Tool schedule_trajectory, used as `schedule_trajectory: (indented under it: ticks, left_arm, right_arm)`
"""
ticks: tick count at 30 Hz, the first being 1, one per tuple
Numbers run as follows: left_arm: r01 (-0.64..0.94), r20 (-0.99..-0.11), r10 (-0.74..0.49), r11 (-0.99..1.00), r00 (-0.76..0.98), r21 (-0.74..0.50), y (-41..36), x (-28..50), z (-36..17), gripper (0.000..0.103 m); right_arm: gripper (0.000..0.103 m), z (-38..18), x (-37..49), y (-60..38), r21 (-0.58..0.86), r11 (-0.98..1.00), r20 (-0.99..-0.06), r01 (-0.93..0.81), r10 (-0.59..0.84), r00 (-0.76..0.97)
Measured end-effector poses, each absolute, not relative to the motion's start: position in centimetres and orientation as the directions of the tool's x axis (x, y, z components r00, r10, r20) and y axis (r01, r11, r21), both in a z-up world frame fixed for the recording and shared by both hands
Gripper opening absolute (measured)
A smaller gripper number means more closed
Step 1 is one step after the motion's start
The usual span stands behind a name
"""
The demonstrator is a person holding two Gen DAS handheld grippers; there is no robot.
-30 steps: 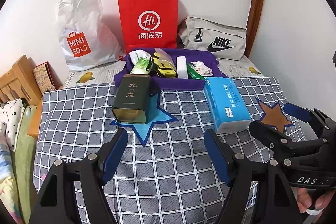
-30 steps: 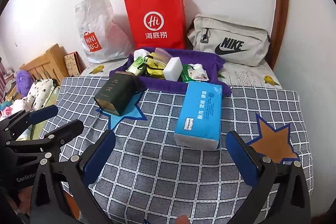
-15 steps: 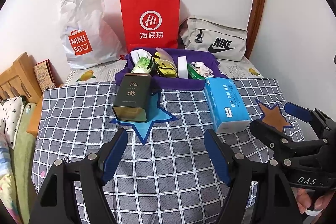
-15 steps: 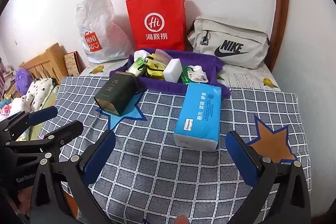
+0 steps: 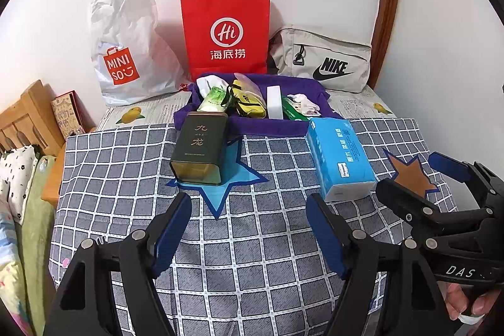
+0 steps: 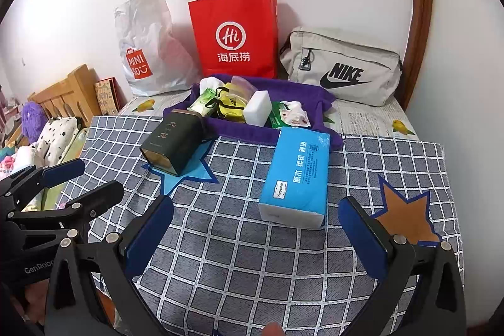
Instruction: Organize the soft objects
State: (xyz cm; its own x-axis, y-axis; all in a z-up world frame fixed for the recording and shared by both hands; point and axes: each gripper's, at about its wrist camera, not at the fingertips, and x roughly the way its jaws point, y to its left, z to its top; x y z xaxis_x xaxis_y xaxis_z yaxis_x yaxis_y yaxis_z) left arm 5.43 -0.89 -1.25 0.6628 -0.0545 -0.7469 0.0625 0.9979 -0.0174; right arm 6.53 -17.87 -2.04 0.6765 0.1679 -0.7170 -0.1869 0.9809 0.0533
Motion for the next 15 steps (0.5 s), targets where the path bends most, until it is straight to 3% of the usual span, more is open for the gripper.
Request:
schedule_trajectory:
  ticks: [15]
  left_arm:
    - [0.061, -0.747, -0.051, 0.998, 0.662, -0.015, -0.74, 5.50, -1.25, 0.073]
  right_arm:
    - [0.103, -2.08, 6.66, -17.89, 0.057, 0.981, -0.718, -0.187, 0.170, 0.675]
